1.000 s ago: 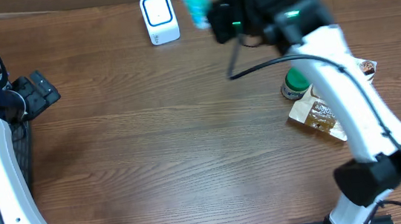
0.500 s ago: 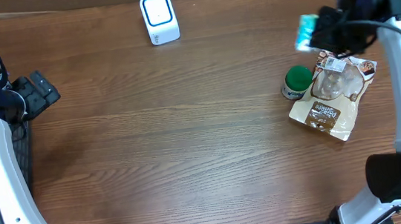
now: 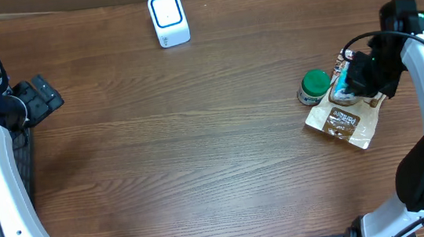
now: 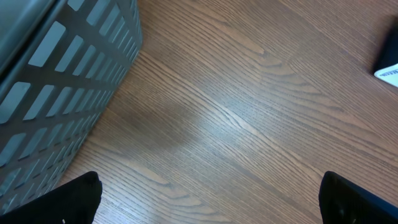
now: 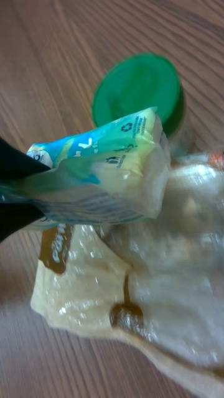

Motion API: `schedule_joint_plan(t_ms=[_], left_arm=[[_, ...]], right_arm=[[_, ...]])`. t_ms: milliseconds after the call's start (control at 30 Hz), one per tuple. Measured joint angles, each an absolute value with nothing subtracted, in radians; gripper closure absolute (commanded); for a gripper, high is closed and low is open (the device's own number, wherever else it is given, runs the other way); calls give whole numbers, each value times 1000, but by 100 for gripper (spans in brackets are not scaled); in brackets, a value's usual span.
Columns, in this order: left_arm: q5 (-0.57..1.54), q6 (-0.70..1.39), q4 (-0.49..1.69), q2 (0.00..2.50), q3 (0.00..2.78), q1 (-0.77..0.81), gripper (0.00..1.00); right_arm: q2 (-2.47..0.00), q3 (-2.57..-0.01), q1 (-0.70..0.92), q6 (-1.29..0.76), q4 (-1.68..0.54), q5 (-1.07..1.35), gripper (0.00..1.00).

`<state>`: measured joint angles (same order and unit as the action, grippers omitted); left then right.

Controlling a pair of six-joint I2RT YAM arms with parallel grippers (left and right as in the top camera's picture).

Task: Scan the item barcode
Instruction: 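Carry the tissue pack right and lower it beside the jar, then open the right gripper and pull it back toward the front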

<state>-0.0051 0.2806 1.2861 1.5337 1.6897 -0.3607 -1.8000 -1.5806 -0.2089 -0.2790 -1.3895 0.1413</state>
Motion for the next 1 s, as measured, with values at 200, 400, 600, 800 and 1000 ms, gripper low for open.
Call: schedule_joint_plan(t_ms=[200,400,600,800,1000], left_arm=[[-5,281,1286,1534,1690,-361,0],[-5,281,1286,1534,1690,-361,0],[-5,281,1286,1534,1690,-361,0],[-5,281,1286,1534,1690,-361,0],[-5,281,1286,1534,1690,-361,0]], right_arm=[[-1800,-1579,-222,-260,-1385,126,58],[-1800,-1607,-221,-233,-1450,128,58],[-1756,-1737,-212,-192,-1527,158,58],[-1581,-1822,-154,-170,-1572,186,57],[-1386,-1833,-41,-164,-1600,207,0]])
